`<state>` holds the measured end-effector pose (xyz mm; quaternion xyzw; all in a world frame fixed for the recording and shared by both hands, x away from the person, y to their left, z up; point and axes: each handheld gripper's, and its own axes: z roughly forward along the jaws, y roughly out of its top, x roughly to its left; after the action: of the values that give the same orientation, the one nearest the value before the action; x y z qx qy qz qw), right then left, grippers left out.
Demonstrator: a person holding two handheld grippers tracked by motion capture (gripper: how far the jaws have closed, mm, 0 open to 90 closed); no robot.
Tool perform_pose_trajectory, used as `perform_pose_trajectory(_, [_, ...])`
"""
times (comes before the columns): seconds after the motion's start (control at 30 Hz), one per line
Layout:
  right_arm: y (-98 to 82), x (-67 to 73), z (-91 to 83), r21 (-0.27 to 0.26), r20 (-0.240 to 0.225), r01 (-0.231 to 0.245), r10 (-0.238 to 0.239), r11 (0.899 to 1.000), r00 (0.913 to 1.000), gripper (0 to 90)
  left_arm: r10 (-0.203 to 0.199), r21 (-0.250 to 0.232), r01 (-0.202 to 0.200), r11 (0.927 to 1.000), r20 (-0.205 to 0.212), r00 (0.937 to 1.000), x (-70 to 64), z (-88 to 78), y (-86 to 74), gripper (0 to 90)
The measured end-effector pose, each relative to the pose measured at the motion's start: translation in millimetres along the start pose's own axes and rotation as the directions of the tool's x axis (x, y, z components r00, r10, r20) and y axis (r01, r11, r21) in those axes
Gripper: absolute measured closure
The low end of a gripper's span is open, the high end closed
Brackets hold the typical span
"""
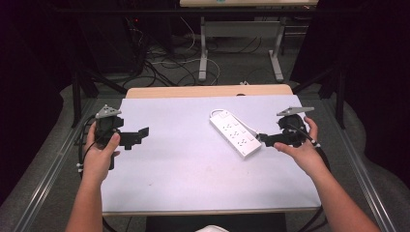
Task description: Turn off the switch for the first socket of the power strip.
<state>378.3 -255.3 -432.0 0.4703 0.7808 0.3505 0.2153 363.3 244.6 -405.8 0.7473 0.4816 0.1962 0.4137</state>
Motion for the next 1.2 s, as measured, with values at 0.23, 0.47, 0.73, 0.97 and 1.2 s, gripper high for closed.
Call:
perform_pose_trajectory(0.23, [15.0, -5.7, 14.3, 0.025, -0.001, -0.020, 0.020, 0.999, 0.9998, 11.0, -0.021, -0.033, 0.022, 0.9992, 0.009, 0.9997, 4.7, 7.7, 3.5, 0.1])
perform_pose_trajectory(0.47, [27.4, -11.5, 27.1, 0.053, 0.017, -0.028, 0.027, 0.998, 0.9995, 14.2, -0.026, -0.034, 0.026, 0.9991, 0.006, 0.9996, 12.1, 12.5, -3.8, 0.1])
perform_pose_trajectory(0.73, [42.7, -13.8, 40.0, 0.065, 0.027, -0.024, 0.022, 0.998, 0.9994, 14.5, -0.041, -0.045, 0.041, 0.9981, 0.004, 0.9991, 17.0, 15.1, -8.3, 0.1])
perform_pose_trajectory(0.97, [63.5, -9.6, 55.6, 0.091, 0.033, 0.008, -0.011, 0.996, 0.9994, 14.9, -0.031, -0.052, 0.031, 0.9982, 0.014, 0.9994, 16.0, 13.5, -8.2, 0.1])
perform_pose_trajectory(1.2, [77.1, -4.8, 70.7, 0.116, 0.017, 0.020, -0.022, 0.993, 0.9996, 16.8, -0.009, -0.063, 0.009, 0.9980, 0.009, 0.9999, 10.3, 9.8, -6.7, 0.1])
